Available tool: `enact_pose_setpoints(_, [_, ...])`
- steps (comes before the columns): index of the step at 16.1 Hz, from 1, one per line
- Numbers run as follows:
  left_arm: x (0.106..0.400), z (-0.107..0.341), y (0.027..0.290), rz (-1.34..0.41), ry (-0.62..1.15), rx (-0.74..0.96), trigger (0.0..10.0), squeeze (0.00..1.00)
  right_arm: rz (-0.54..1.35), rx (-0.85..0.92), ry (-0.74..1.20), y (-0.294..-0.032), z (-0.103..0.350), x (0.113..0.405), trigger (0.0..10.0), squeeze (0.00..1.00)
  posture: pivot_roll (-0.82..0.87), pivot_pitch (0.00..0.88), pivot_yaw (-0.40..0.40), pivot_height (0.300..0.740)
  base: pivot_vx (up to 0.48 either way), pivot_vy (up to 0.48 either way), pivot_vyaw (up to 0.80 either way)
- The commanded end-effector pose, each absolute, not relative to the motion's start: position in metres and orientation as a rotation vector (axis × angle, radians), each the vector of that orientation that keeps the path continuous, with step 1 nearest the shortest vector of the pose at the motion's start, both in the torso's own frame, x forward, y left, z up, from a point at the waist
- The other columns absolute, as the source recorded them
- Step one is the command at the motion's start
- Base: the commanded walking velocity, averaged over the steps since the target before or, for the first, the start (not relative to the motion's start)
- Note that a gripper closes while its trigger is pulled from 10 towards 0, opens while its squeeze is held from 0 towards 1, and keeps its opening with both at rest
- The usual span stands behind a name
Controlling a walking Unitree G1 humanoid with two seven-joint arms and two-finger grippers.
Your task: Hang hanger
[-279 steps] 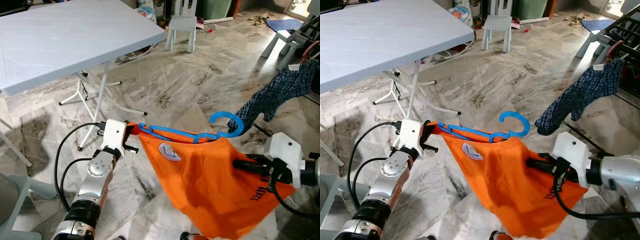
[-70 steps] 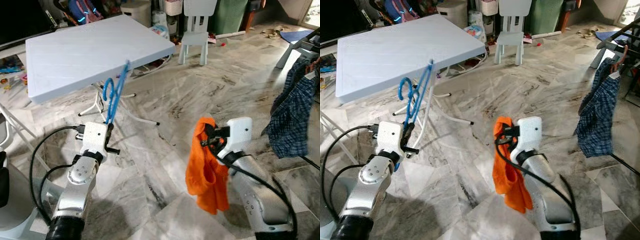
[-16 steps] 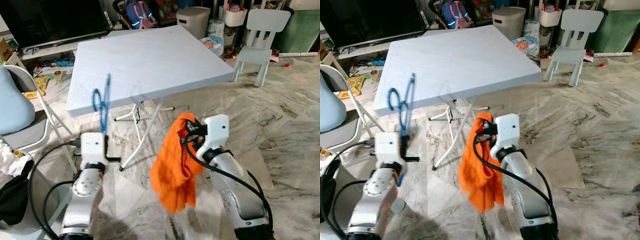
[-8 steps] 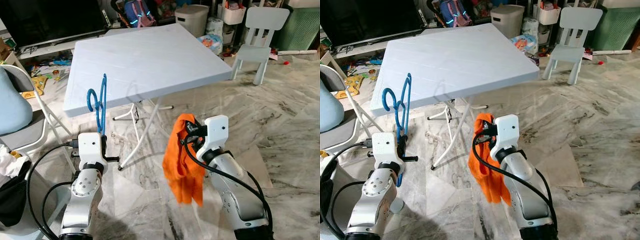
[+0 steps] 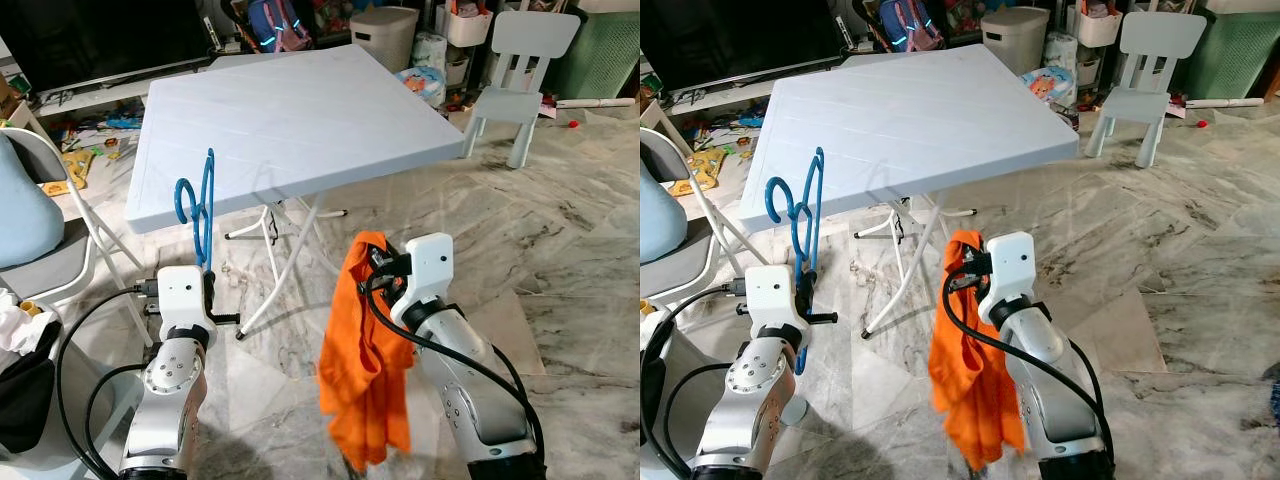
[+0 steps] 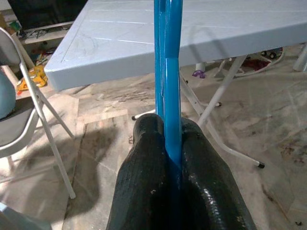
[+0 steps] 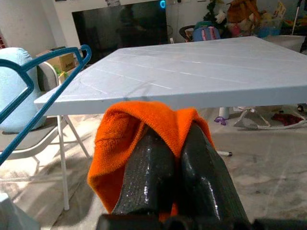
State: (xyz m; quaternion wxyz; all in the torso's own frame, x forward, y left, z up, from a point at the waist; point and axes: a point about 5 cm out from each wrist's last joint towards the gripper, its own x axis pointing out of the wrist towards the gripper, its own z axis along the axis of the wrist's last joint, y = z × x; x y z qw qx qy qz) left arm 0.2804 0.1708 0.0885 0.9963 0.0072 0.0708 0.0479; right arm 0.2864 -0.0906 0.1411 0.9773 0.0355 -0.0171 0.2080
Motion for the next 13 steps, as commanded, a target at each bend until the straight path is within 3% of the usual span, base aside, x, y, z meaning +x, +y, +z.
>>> enact_pose_setpoints(1, [0.2787, 0.0921, 0.1753, 0.120, 0.127, 0.016, 10.0, 0.00, 0.443, 0.076, -0.074, -0.0858, 0.1510, 0.2844, 10.0, 0.00, -0.09, 0.052, 0.073, 0.740, 0.000, 0.000, 0.00])
enact_pose_setpoints(6, [0.2811, 0.0976, 0.1745, 0.113, 0.101, 0.009, 10.0, 0.00, 0.448, 0.076, -0.075, -0.0850, 0.1521, 0.2855, 10.0, 0.00, -0.09, 0.039, 0.069, 0.740, 0.000, 0.000, 0.00])
enact_pose_setpoints(13, [0.2830, 0.0996, 0.1705, 0.098, 0.084, -0.027, 10.0, 0.00, 0.459, 0.074, -0.086, -0.0851, 0.1547, 0.2894, 10.0, 0.00, -0.08, 0.015, 0.062, 0.740, 0.036, 0.000, 0.54])
